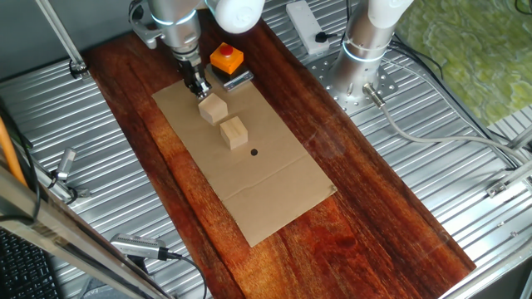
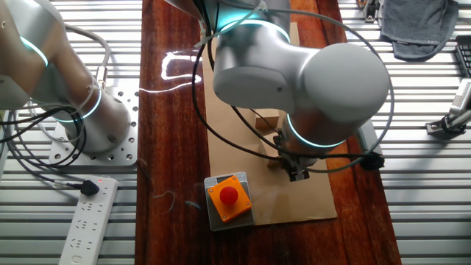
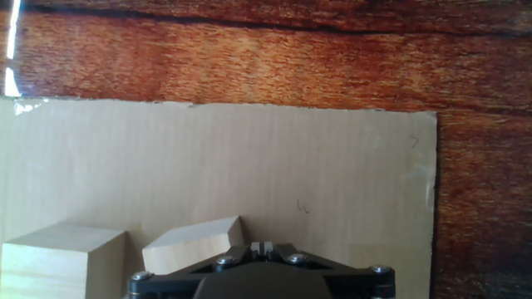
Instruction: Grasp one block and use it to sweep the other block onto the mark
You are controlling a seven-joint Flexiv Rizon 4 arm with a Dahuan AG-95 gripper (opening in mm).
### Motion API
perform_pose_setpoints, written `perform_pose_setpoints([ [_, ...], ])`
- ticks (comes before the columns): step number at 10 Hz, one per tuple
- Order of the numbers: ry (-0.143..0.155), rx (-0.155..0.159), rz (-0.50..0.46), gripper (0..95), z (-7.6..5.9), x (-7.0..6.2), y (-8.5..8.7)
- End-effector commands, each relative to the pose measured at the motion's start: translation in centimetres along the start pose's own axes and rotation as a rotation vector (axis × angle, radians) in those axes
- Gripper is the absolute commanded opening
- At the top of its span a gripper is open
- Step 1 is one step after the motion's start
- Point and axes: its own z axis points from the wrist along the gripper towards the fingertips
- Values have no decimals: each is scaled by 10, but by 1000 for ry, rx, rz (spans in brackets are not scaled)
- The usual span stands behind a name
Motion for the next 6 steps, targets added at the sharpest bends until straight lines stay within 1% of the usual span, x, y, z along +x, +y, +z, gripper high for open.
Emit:
perform_pose_setpoints([
  [1,-3,-5,-33,0,0,0,0],
  [3,-9,-16,-87,0,0,0,0],
  [6,-8,-27,-104,0,0,0,0],
])
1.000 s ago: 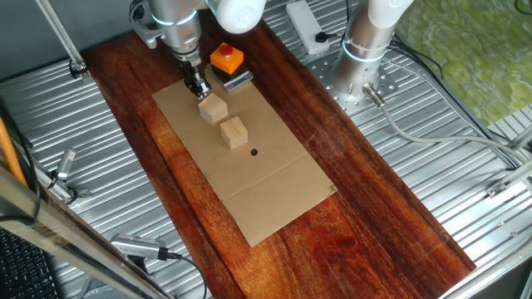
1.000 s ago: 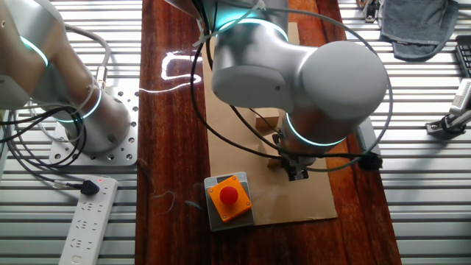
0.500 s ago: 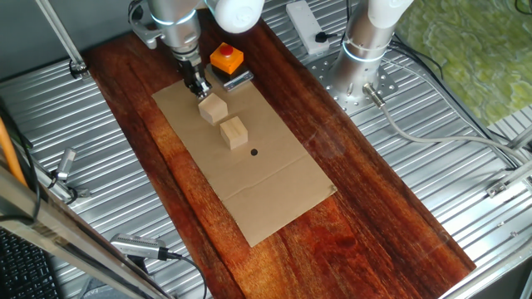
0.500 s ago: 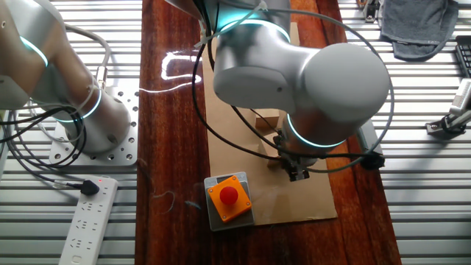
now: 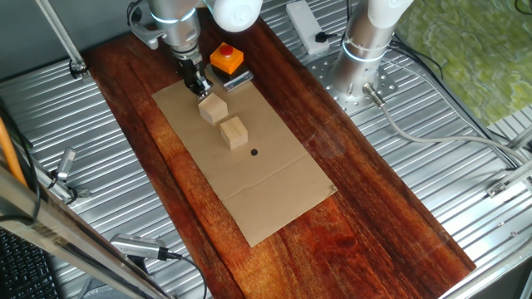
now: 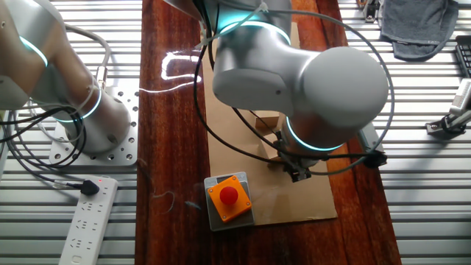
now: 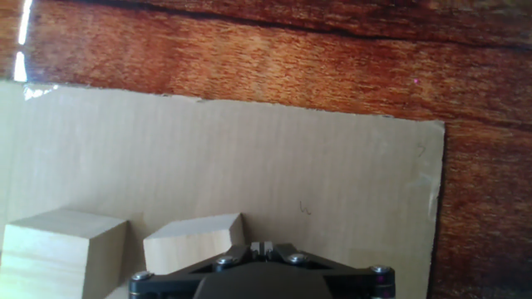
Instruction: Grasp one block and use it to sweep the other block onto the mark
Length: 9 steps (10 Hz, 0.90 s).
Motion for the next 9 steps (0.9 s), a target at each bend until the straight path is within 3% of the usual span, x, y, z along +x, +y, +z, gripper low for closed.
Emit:
perform_pose_setpoints([
  [1,0,-3,1,0,0,-1,1],
  [3,0,-3,1,0,0,-1,1],
  [9,-10,-15,18,0,10,18,18],
])
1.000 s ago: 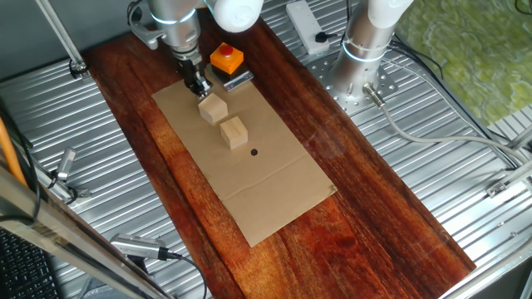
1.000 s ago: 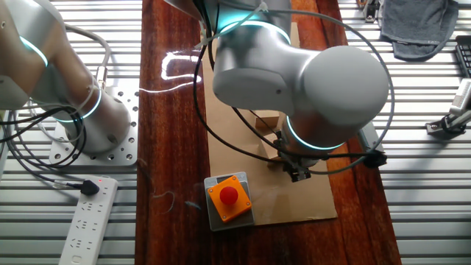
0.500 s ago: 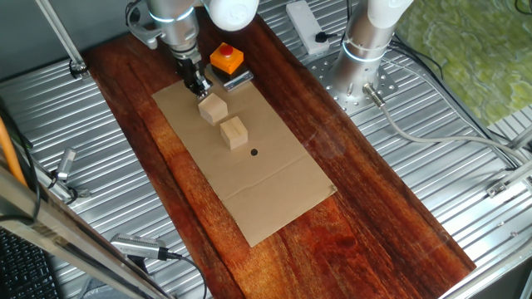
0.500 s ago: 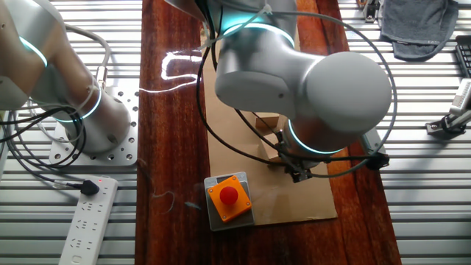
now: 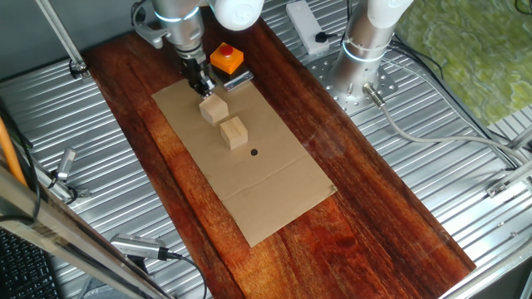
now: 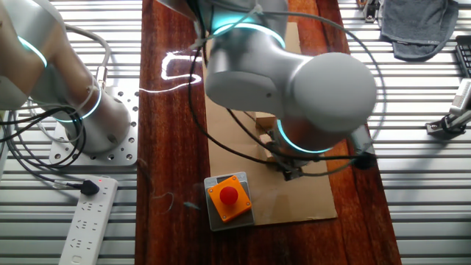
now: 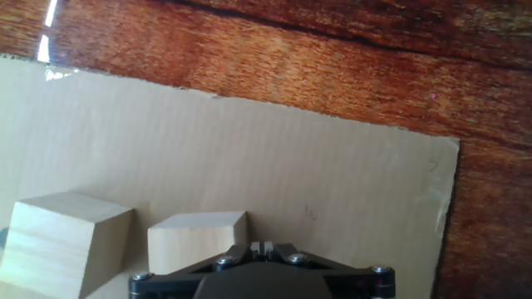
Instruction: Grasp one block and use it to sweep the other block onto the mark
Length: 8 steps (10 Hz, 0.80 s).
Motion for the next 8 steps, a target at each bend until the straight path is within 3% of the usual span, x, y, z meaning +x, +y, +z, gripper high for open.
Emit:
perform_pose_setpoints([
  [1,-4,-5,13,0,4,3,6],
  [8,-14,-37,102,0,14,12,26],
])
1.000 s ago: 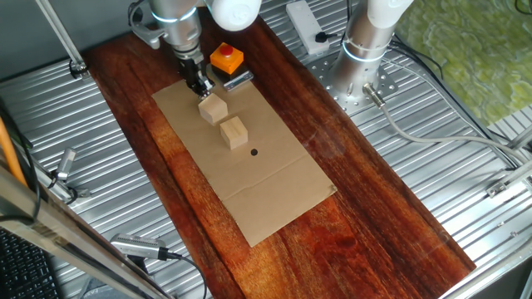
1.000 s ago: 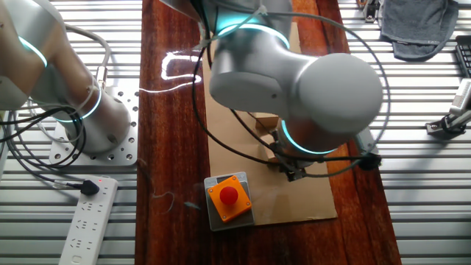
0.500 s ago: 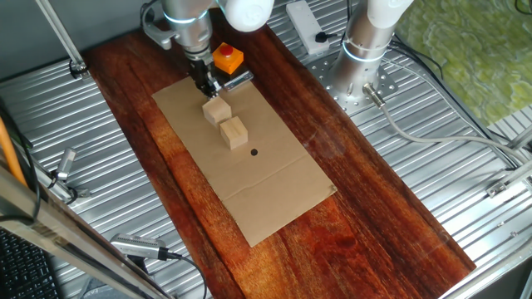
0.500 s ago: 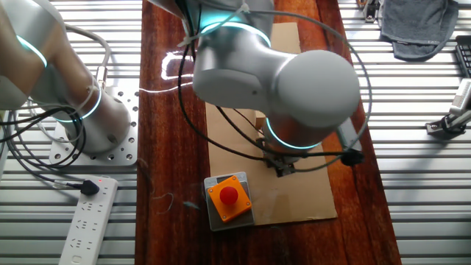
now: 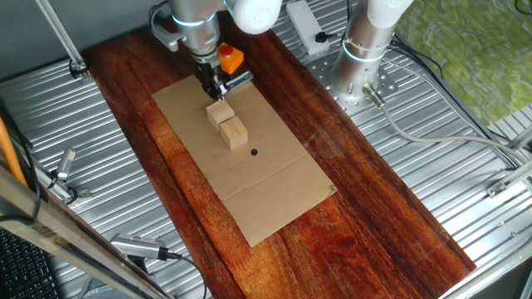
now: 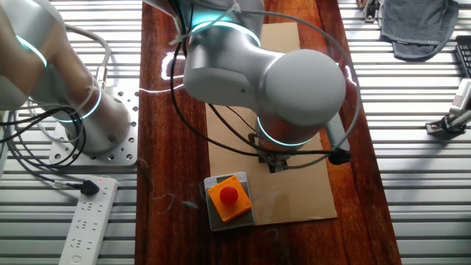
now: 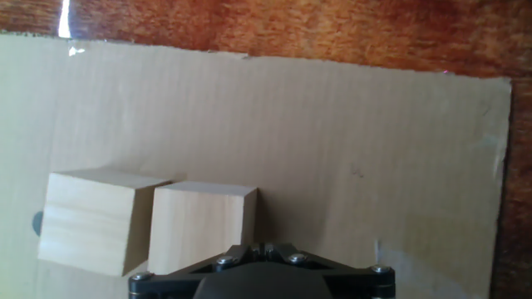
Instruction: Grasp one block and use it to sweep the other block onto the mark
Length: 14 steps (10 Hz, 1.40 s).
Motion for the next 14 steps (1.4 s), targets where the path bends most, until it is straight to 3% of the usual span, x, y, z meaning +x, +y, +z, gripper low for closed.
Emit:
perform_pose_setpoints([
  [1,-6,-14,42,0,5,-1,8],
  [7,-6,-6,106,0,6,-16,50],
  [9,-5,-4,119,0,7,-22,54],
  [14,-2,4,108,0,7,-23,55],
])
